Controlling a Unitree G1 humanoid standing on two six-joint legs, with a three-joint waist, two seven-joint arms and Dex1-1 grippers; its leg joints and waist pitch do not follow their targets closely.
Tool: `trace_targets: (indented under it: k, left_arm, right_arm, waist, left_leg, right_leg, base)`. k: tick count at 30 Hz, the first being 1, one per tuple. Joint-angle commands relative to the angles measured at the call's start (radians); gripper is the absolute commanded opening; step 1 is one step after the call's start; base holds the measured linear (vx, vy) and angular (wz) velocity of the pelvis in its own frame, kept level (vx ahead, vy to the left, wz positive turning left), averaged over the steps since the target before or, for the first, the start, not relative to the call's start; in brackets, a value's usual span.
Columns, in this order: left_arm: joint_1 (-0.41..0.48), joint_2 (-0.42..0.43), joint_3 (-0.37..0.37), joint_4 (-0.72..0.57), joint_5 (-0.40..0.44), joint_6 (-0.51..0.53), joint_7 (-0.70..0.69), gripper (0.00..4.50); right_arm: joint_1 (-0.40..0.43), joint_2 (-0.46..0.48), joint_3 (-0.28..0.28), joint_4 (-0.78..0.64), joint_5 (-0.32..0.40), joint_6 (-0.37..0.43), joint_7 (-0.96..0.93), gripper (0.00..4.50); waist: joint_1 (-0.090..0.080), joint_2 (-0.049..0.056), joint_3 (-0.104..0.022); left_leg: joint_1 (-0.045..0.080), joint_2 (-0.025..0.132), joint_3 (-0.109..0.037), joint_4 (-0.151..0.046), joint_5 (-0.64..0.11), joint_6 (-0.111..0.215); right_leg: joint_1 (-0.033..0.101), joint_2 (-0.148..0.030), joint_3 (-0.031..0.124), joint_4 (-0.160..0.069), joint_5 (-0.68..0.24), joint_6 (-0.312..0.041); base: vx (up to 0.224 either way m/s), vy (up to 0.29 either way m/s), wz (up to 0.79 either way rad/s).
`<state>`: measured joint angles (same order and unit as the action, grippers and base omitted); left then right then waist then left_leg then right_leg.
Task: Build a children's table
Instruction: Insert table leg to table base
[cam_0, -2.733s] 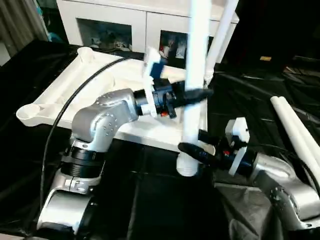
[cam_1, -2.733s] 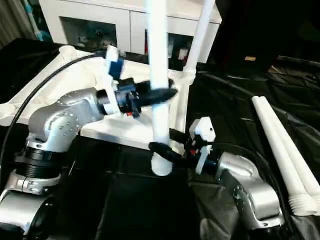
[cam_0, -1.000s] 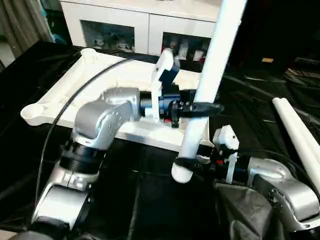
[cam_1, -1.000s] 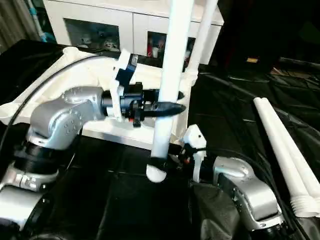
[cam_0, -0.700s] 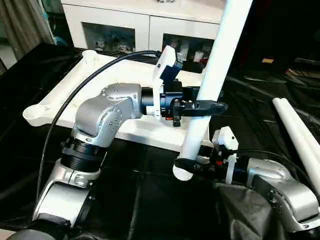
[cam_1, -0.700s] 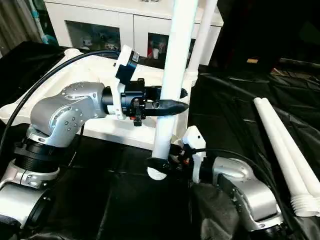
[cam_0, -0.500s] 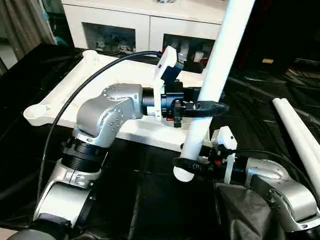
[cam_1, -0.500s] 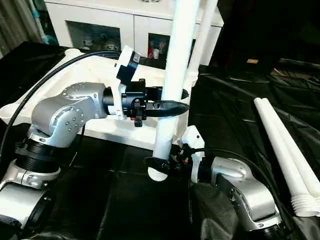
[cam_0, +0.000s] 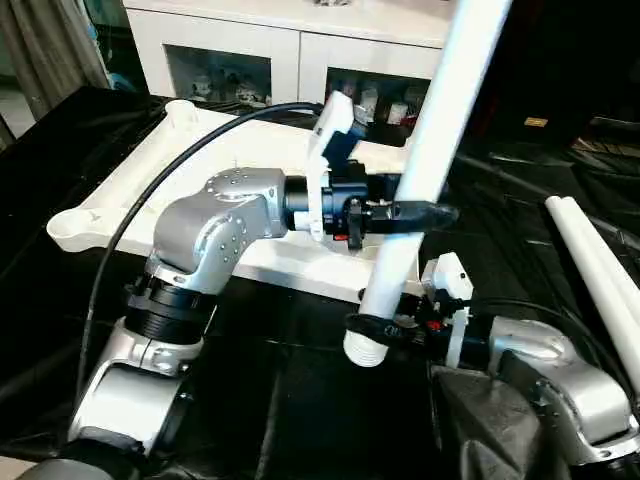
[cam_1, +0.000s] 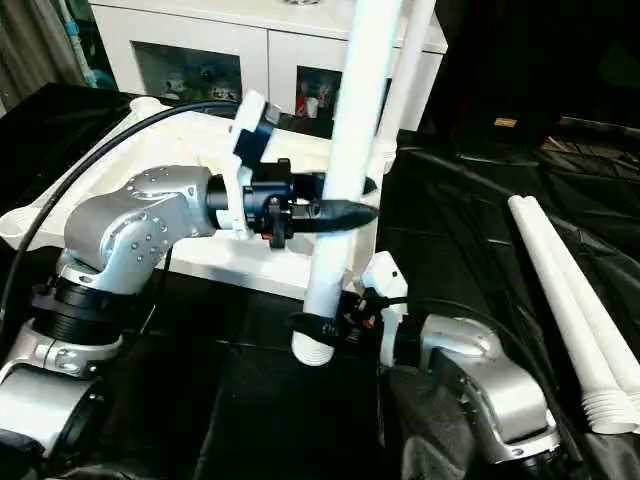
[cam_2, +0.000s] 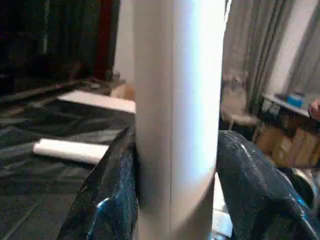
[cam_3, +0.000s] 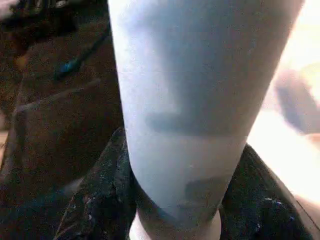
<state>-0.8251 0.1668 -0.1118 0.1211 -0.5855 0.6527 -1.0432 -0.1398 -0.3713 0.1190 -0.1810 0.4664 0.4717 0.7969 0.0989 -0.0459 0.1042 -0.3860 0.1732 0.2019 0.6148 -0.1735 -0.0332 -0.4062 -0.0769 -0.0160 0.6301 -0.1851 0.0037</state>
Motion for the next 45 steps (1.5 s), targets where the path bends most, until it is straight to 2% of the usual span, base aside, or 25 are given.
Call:
trace_targets:
  k: [1,4,6,8,9,10,11,12,13,14,15,18,19,21,22,25,29,30,31,34,36,37,39,40,45]
  left_arm:
    - [0.023,-0.066,0.077,0.045,-0.023,-0.102,0.076,2.79]
    - [0.029,-0.12,0.158,0.091,-0.082,-0.114,0.136,2.78]
    - [0.023,-0.145,0.217,0.144,-0.108,-0.141,0.176,2.78]
    - [0.022,-0.125,0.22,0.204,-0.076,-0.176,0.164,2.78]
    - [0.025,-0.098,0.184,0.229,-0.025,-0.202,0.142,2.78]
    - [0.032,-0.035,0.073,0.279,0.116,-0.296,0.096,2.78]
    - [0.035,-0.004,0.015,0.3,0.187,-0.347,0.075,2.78]
    - [0.036,0.052,-0.095,0.342,0.303,-0.438,0.034,2.78]
    - [0.034,0.085,-0.16,0.376,0.374,-0.496,0.009,2.78]
    - [0.034,0.095,-0.181,0.387,0.398,-0.515,0.001,2.78]
    - [0.026,0.124,-0.246,0.439,0.474,-0.593,-0.022,2.78]
    - [-0.018,0.133,-0.328,0.582,0.585,-0.716,-0.057,2.78]
    - [-0.022,0.131,-0.331,0.592,0.588,-0.721,-0.06,2.78]
    - [-0.062,0.111,-0.352,0.69,0.611,-0.775,-0.089,2.78]
    - [-0.063,0.111,-0.353,0.692,0.612,-0.776,-0.09,2.78]
    - [-0.107,0.093,-0.381,0.795,0.642,-0.823,-0.133,2.78]
    - [-0.148,0.075,-0.397,0.889,0.703,-0.89,-0.08,2.78]
    - [-0.165,0.061,-0.39,0.932,0.703,-0.906,-0.096,2.49]
    - [-0.165,0.061,-0.39,0.932,0.703,-0.906,-0.096,2.42]
    - [-0.186,0.049,-0.383,0.974,0.701,-0.907,-0.135,2.39]
    - [-0.195,0.047,-0.383,0.988,0.699,-0.902,-0.156,2.03]
    - [-0.199,0.046,-0.383,0.999,0.703,-0.9,-0.167,2.0]
    - [-0.205,0.044,-0.384,1.024,0.717,-0.911,-0.175,1.84]
    - [-0.207,0.043,-0.384,1.031,0.723,-0.916,-0.173,1.68]
    - [-0.22,0.033,-0.369,1.083,0.742,-0.939,-0.166,1.23]
  right_arm:
    - [-0.002,0.048,-0.125,-0.021,0.08,-0.024,-0.084,1.86]
    - [0.0,0.078,-0.178,-0.027,0.121,-0.029,-0.124,1.86]
    - [0.007,0.09,-0.209,-0.031,0.132,-0.035,-0.149,1.86]
    - [0.019,0.087,-0.223,-0.03,0.109,-0.048,-0.168,1.86]
    - [0.026,0.082,-0.225,-0.029,0.093,-0.05,-0.177,1.86]
    - [0.04,0.066,-0.219,-0.024,0.044,-0.049,-0.198,1.86]
    - [0.045,0.055,-0.213,-0.02,0.017,-0.049,-0.206,1.86]
    - [0.055,0.039,-0.208,-0.015,-0.012,-0.051,-0.215,1.86]
    - [0.061,0.033,-0.21,-0.014,-0.02,-0.049,-0.223,1.86]
    - [0.063,0.03,-0.21,-0.014,-0.023,-0.048,-0.226,1.86]
    - [0.072,0.022,-0.215,-0.017,-0.023,-0.046,-0.234,1.86]
    - [0.104,-0.006,-0.224,-0.047,-0.02,-0.036,-0.238,1.86]
    - [0.106,-0.007,-0.225,-0.05,-0.02,-0.034,-0.238,1.86]
    - [0.125,-0.017,-0.238,-0.073,-0.018,-0.023,-0.232,1.86]
    - [0.125,-0.017,-0.238,-0.074,-0.018,-0.023,-0.232,1.86]
    - [0.135,-0.032,-0.244,-0.078,-0.018,-0.017,-0.224,1.86]
    - [0.14,-0.042,-0.238,-0.084,-0.015,-0.015,-0.228,1.86]
    - [0.147,-0.045,-0.24,-0.096,-0.011,-0.01,-0.23,1.86]
    - [0.147,-0.045,-0.24,-0.096,-0.011,-0.01,-0.23,1.86]
    - [0.17,-0.045,-0.24,-0.12,-0.009,-0.004,-0.229,1.86]
    - [0.187,-0.05,-0.238,-0.13,-0.012,-0.003,-0.226,1.86]
    - [0.194,-0.052,-0.237,-0.133,-0.012,-0.003,-0.226,1.86]
    - [0.202,-0.052,-0.237,-0.137,-0.012,-0.003,-0.228,1.86]
    - [0.203,-0.052,-0.237,-0.138,-0.011,-0.004,-0.229,1.86]
    - [0.209,-0.049,-0.235,-0.15,-0.011,0.005,-0.234,1.86]
  waist:
    - [0.001,0.003,-0.091]
    - [0.003,0.005,-0.09]
    - [0.001,0.005,-0.089]
    - [0.0,0.005,-0.088]
    - [-0.001,0.006,-0.087]
    - [-0.002,0.012,-0.087]
    - [-0.005,0.01,-0.086]
    - [-0.008,0.014,-0.085]
    - [-0.009,0.012,-0.088]
    - [-0.011,0.017,-0.089]
    - [-0.01,0.021,-0.093]
    - [-0.01,0.02,-0.091]
    - [-0.008,0.019,-0.093]
    - [-0.008,0.016,-0.094]
    - [-0.008,0.016,-0.095]
    - [-0.01,0.014,-0.092]
    - [-0.012,0.016,-0.09]
    - [-0.012,0.015,-0.089]
    - [-0.013,0.023,-0.087]
    - [-0.012,0.027,-0.086]
    - [-0.011,0.027,-0.086]
    - [-0.01,0.043,-0.084]
    - [-0.014,0.032,-0.085]
    - [-0.013,0.036,-0.082]
    - [-0.013,0.039,-0.081]
  left_leg:
    - [0.023,0.048,-0.026,-0.073,-0.214,0.004]
    - [0.025,0.047,-0.026,-0.074,-0.226,0.001]
    - [0.022,0.044,-0.027,-0.076,-0.233,0.001]
    - [0.022,0.043,-0.029,-0.077,-0.234,0.001]
    - [0.023,0.043,-0.031,-0.081,-0.238,0.002]
    - [0.023,0.043,-0.032,-0.082,-0.239,-0.002]
    - [0.024,0.045,-0.037,-0.088,-0.244,-0.004]
    - [0.025,0.046,-0.036,-0.09,-0.244,-0.012]
    - [0.027,0.048,-0.037,-0.092,-0.242,-0.017]
    - [0.028,0.049,-0.038,-0.094,-0.245,-0.021]
    - [0.028,0.048,-0.037,-0.092,-0.24,-0.023]
    - [0.028,0.049,-0.032,-0.09,-0.226,-0.013]
    - [0.03,0.049,-0.03,-0.088,-0.225,-0.011]
    - [0.026,0.048,-0.029,-0.086,-0.211,0.001]
    - [0.024,0.049,-0.03,-0.087,-0.209,0.006]
    - [0.025,0.05,-0.028,-0.086,-0.225,0.015]
    - [0.025,0.05,-0.03,-0.086,-0.251,0.013]
    - [0.027,0.05,-0.03,-0.086,-0.257,0.012]
    - [0.029,0.05,-0.03,-0.087,-0.268,0.008]
    - [0.03,0.052,-0.033,-0.091,-0.287,0.001]
    - [0.03,0.053,-0.033,-0.091,-0.288,0.004]
    - [0.031,0.053,-0.035,-0.091,-0.294,0.002]
    - [0.032,0.053,-0.033,-0.092,-0.308,0.0]
    - [0.032,0.052,-0.032,-0.092,-0.313,0.002]
    - [0.03,0.051,-0.033,-0.092,-0.312,0.009]
  right_leg:
    - [0.044,-0.063,0.029,-0.08,-0.192,-0.244]
    - [0.043,-0.059,0.028,-0.079,-0.186,-0.245]
    - [0.045,-0.057,0.027,-0.081,-0.198,-0.233]
    - [0.045,-0.058,0.027,-0.085,-0.219,-0.214]
    - [0.042,-0.057,0.027,-0.091,-0.251,-0.183]
    - [0.041,-0.056,0.028,-0.09,-0.255,-0.174]
    - [0.038,-0.054,0.03,-0.1,-0.287,-0.129]
    - [0.038,-0.054,0.03,-0.094,-0.283,-0.123]
    - [0.038,-0.054,0.032,-0.096,-0.281,-0.103]
    - [0.036,-0.055,0.032,-0.095,-0.274,-0.105]
    - [0.037,-0.058,0.03,-0.094,-0.245,-0.125]
    - [0.037,-0.061,0.032,-0.093,-0.197,-0.155]
    - [0.038,-0.062,0.032,-0.09,-0.177,-0.169]
    - [0.041,-0.063,0.031,-0.086,-0.145,-0.192]
    - [0.044,-0.066,0.03,-0.084,-0.133,-0.208]
    - [0.042,-0.068,0.03,-0.087,-0.148,-0.232]
    - [0.045,-0.069,0.03,-0.093,-0.192,-0.226]
    - [0.045,-0.07,0.03,-0.096,-0.213,-0.219]
    - [0.042,-0.069,0.031,-0.1,-0.22,-0.218]
    - [0.042,-0.069,0.031,-0.098,-0.217,-0.229]
    - [0.041,-0.069,0.031,-0.097,-0.206,-0.237]
    - [0.04,-0.07,0.031,-0.095,-0.202,-0.243]
    - [0.042,-0.069,0.031,-0.097,-0.201,-0.248]
    - [0.04,-0.069,0.031,-0.1,-0.212,-0.246]
    - [0.04,-0.071,0.032,-0.106,-0.259,-0.23]
  base:
    - [0.0,0.0,0.0]
    - [0.0,0.0,0.0]
    - [0.0,0.0,0.0]
    - [0.0,0.0,0.0]
    - [0.0,0.0,0.0]
    - [0.0,0.0,0.0]
    - [0.0,0.0,0.0]
    - [0.0,0.0,0.0]
    - [0.0,0.0,0.0]
    - [0.0,0.0,0.0]
    - [0.0,0.0,0.0]
    - [0.0,0.0,0.0]
    - [0.0,0.0,0.0]
    - [0.0,0.0,0.0]
    - [0.0,0.0,0.0]
    - [0.0,0.0,0.0]
    - [0.0,0.0,0.0]
    - [0.0,0.0,0.0]
    - [0.0,0.0,0.0]
    - [0.0,0.0,0.0]
    - [0.0,0.0,0.0]
    - [0.0,0.0,0.0]
    - [0.0,0.0,0.0]
    - [0.0,0.0,0.0]
    - [0.0,0.0,0.0]
